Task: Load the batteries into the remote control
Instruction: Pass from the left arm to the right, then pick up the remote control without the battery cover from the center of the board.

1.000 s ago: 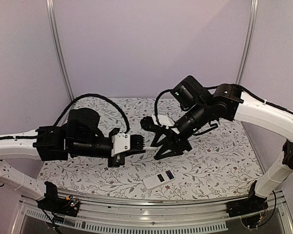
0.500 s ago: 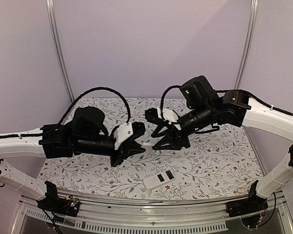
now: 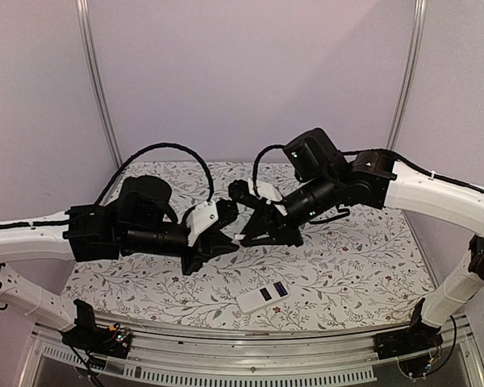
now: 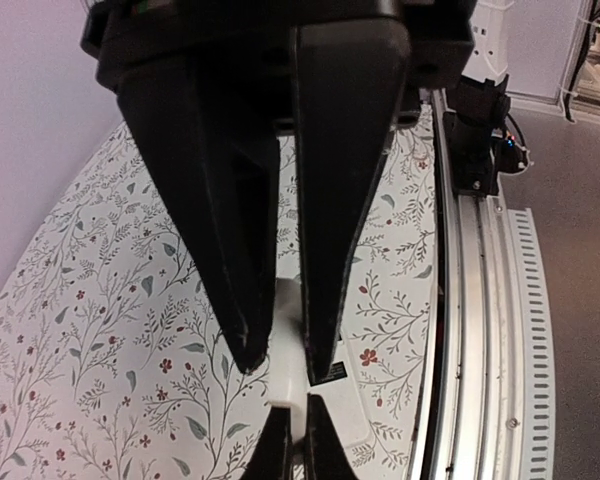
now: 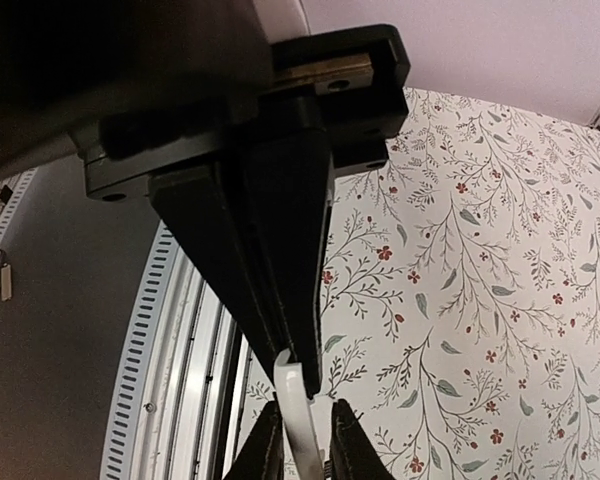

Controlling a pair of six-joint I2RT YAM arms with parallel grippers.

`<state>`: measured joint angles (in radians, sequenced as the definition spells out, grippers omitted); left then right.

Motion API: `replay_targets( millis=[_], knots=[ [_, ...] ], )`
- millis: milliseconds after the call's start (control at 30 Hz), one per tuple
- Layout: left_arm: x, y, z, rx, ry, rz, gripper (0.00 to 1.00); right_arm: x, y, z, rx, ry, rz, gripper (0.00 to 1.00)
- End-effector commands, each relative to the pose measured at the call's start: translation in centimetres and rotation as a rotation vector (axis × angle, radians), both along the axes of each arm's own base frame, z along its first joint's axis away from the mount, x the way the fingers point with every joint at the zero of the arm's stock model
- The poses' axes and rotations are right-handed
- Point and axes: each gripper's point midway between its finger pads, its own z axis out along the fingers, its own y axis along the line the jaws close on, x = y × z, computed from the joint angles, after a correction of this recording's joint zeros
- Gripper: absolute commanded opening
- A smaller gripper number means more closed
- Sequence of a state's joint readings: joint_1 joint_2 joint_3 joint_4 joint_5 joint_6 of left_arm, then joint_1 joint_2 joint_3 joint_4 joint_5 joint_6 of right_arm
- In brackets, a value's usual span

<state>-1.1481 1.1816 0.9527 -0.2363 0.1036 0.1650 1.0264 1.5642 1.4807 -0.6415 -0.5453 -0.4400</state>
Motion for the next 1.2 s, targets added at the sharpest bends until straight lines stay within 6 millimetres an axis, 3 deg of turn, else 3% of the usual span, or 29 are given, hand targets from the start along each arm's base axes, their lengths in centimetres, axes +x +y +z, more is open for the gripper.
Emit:
replay_targets(
  millis=[0,133,167,233,267,333,433,533,667,767,967,1167],
  knots=[
    [0.1,0.4,0.7,-0.032,0.006,0.006,0.00,0.0,0.3,0.5,0.010,0.026,-0.001,0.14],
    [0.3,0.6,0.5,-0.029,0.009,0.017,0.00,0.3,0.4,0.3,0.001,0.055,-0.031,0.09],
    [0.6,0.7,0.4,-0.027,0.005,0.037,0.10,0.5,0.4,0.3,-0.002,0.061,-0.044,0.08],
    [1.9,1.3,0.4,-0.030,-0.013,0.117,0.53,1.4,0.2,0.1,-0.016,0.107,-0.108,0.04],
    [2.6,1.8,0.4,-0.031,-0.030,0.166,0.69,2.3,-0.2,-0.2,-0.023,0.146,-0.157,0.01],
    [3.5,2.9,0.1,-0.030,-0.058,0.228,0.83,3.9,-1.2,-1.0,-0.040,0.243,-0.259,0.00],
    [3.3,3.2,-2.3,0.018,-0.047,0.226,0.86,6.3,-3.8,-3.8,-0.066,0.420,-0.452,0.00],
    [2.8,2.8,-5.5,0.077,0.005,0.207,0.85,7.0,-6.4,-5.9,-0.037,0.634,-0.582,0.00],
    [1.2,1.5,-9.7,0.142,0.007,0.151,0.88,5.8,-8.2,-7.7,0.052,0.854,-0.645,0.00],
    [0.1,0.0,-11.3,0.139,0.001,0.092,0.99,5.1,-8.8,-9.1,0.105,0.969,-0.682,0.00],
    [-1.0,-2.8,-14.9,0.199,0.070,-0.005,1.00,4.8,-10.4,-12.0,0.091,1.025,-0.762,0.00],
    [1.1,-4.4,-18.6,0.293,0.091,0.093,1.00,5.0,-11.5,-13.9,0.067,1.017,-0.798,0.00]
  ],
)
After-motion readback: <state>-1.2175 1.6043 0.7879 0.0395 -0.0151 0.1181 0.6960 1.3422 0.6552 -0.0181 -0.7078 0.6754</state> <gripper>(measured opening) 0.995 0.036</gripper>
